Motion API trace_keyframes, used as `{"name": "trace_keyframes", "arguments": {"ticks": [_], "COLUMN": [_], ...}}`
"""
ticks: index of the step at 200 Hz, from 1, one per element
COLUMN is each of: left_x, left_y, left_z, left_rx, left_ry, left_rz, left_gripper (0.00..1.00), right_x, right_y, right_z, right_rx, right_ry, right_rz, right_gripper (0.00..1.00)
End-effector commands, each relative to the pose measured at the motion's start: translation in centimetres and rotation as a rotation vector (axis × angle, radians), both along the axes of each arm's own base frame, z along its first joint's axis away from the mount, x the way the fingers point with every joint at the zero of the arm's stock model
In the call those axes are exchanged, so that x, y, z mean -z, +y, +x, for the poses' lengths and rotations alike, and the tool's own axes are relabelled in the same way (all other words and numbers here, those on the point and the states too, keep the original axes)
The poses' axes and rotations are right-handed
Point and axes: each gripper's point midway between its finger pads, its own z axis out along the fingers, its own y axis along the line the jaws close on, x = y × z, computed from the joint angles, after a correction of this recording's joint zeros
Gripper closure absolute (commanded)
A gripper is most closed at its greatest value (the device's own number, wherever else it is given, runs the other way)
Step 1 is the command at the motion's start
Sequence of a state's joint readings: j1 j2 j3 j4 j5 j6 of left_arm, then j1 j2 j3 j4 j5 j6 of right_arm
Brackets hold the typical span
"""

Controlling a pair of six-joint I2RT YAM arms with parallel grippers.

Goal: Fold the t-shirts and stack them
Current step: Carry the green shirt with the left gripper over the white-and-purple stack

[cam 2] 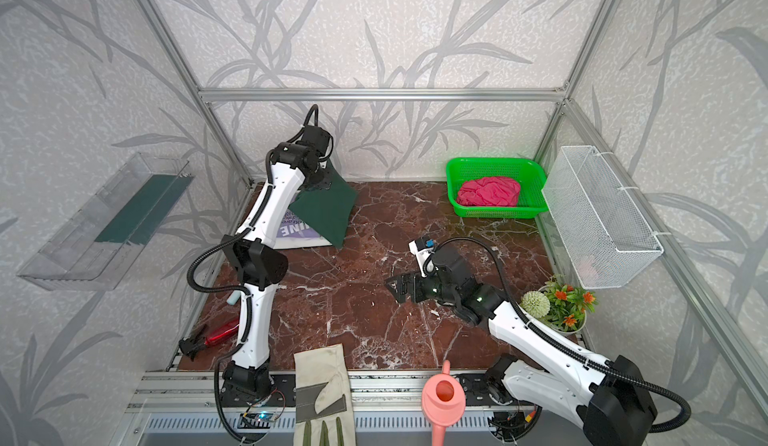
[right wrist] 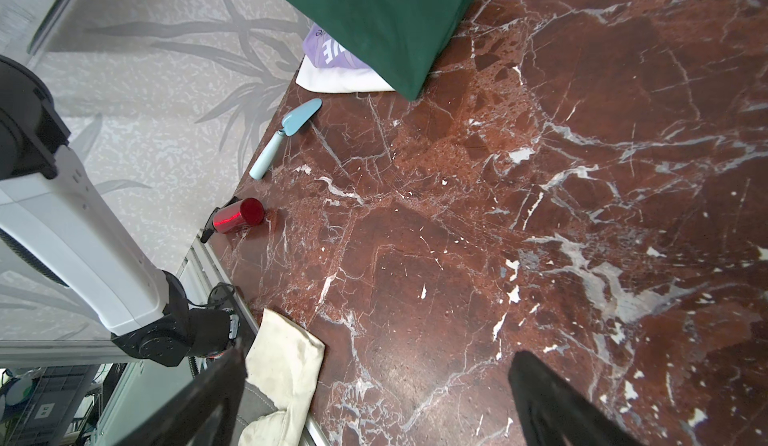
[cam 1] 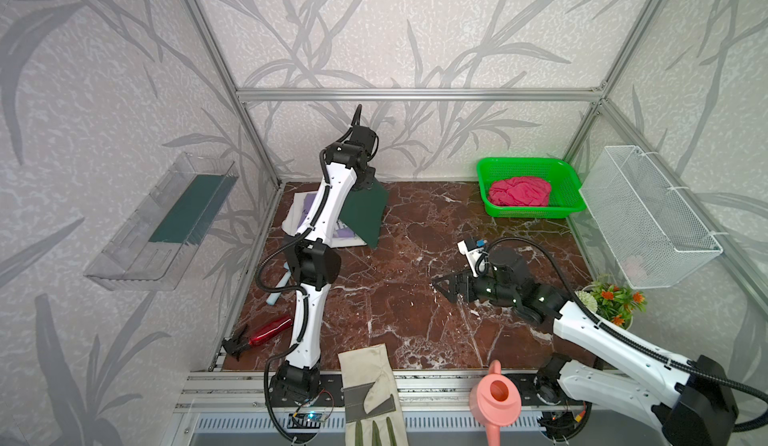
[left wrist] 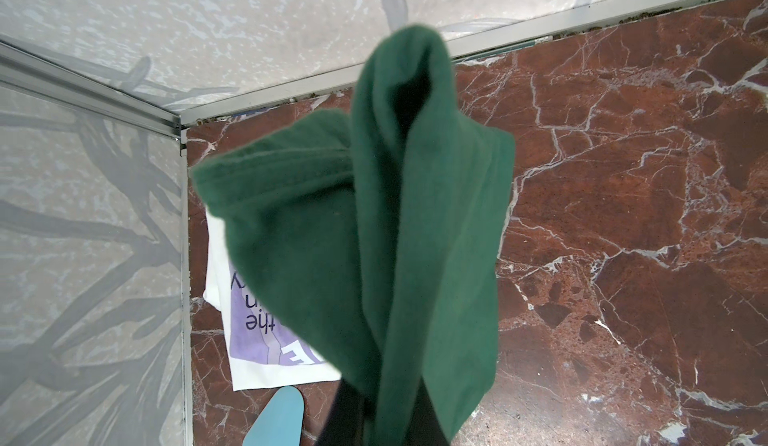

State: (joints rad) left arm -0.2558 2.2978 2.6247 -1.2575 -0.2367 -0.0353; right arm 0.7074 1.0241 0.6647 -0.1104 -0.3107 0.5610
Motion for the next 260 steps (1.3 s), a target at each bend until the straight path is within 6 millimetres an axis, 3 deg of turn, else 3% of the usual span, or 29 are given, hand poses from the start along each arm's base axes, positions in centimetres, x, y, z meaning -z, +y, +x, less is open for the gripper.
{"name": "trace_keyframes", "arguments": {"ticks": [1,45,87,185,260], "left_x": [-5.1,-6.2,-6.0,-2.0,0.7], "left_y": [1.5,3.1,4.7,8.6,12.1], "left_z": [-0.9,-1.2,-1.2,0.9,1.2], "left_rx": [-0.008,-0.035,-0.062,-0.184,-0.272], "left_ry": [-0.102,-0.12,-0.109,-0.078,-0.028], "left_rz": [-0.006,-0.028,-0.064,-0.09,-0.123], "left_gripper": [1.0,1.0,1.0,1.0,1.0], "right_x": [-0.5,-0.1,0.2,1.4,2.6], "right_y": [0.4,1.2,2.1,3.2,4.5], "right_z": [0.1,0.3,0.6,1.4,2.2], "right_rx": [-0.002,-0.016,-0.027,-0.027,-0.05], "right_ry": [0.003,0.017,0.031,0.061,0.099], "right_rz": [0.002,0.003,0.0,-0.026,-0.037], "right_gripper": [0.01,0.01,0.01,0.01,0.01]}}
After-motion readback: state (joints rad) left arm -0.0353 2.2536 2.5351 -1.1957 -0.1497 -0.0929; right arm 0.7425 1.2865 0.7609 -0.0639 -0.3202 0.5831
